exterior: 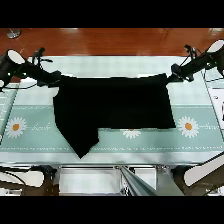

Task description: Fold the shirts.

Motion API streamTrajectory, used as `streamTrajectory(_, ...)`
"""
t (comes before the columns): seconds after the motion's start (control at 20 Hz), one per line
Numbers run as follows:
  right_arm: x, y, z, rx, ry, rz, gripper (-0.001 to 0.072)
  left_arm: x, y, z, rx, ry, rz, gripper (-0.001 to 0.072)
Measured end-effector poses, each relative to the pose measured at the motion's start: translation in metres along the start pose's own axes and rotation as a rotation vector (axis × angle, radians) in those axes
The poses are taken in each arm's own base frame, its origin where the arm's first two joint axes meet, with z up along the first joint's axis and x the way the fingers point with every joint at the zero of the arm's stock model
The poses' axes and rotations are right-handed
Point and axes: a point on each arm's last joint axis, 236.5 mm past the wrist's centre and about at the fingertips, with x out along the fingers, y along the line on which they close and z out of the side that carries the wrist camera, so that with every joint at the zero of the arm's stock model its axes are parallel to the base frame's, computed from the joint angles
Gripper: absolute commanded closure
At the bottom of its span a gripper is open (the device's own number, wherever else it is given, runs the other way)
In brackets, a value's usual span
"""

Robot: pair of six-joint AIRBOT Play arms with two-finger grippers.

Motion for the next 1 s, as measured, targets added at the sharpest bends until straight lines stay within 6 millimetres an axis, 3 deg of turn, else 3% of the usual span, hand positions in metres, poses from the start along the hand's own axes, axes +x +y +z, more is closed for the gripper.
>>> streamTrajectory(0.2, 0.030, -0.011, -0.028, 0.024, 0.108, -0.027, 0.0656, 0.021, 0.011, -0.025, -0.003, 0.115, 0.002, 0.0672)
streamTrajectory(0.25, 0.037, -0.011, -0.031, 0.026, 0.121, -0.030, 0.0441, 0.024, 0.013, -0.028, -0.006, 0.129, 0.002, 0.0414)
streamTrajectory(0.3, 0.043, -0.010, -0.032, 0.031, 0.121, -0.032, 0.0133, 0.026, 0.014, -0.030, -0.009, 0.138, 0.005, 0.0015)
streamTrajectory(0.35, 0.046, -0.008, -0.031, 0.039, 0.117, -0.032, 0.0086, 0.027, 0.015, -0.032, -0.021, 0.150, 0.005, 0.0004)
streamTrajectory(0.45, 0.045, -0.002, -0.028, 0.048, 0.107, -0.018, 0.0086, 0.023, 0.018, -0.039, -0.040, 0.187, 0.017, 0.0004)
streamTrajectory(0.55, 0.027, 0.001, -0.027, 0.043, 0.083, -0.016, 0.0086, 0.010, 0.028, -0.049, -0.062, 0.227, 0.045, 0.0004)
streamTrajectory(0.65, -0.002, -0.008, -0.028, 0.043, 0.024, -0.058, 0.0086, -0.008, 0.041, -0.065, -0.103, 0.247, 0.064, 0.0004)
streamTrajectory(0.8, -0.041, -0.033, -0.045, 0.097, -0.110, -0.102, 0.0086, -0.031, 0.067, -0.111, -0.214, 0.258, 0.081, 0.0004)
streamTrajectory(0.9, -0.050, -0.040, -0.072, 0.147, -0.184, -0.069, 0.0086, -0.035, 0.078, -0.151, -0.319, 0.227, 0.047, 0.0004)
streamTrajectory(1.0, -0.047, -0.038, -0.100, 0.194, -0.246, -0.008, 0.0086, -0.031, 0.071, -0.181, -0.419, 0.158, -0.044, 0.0004)
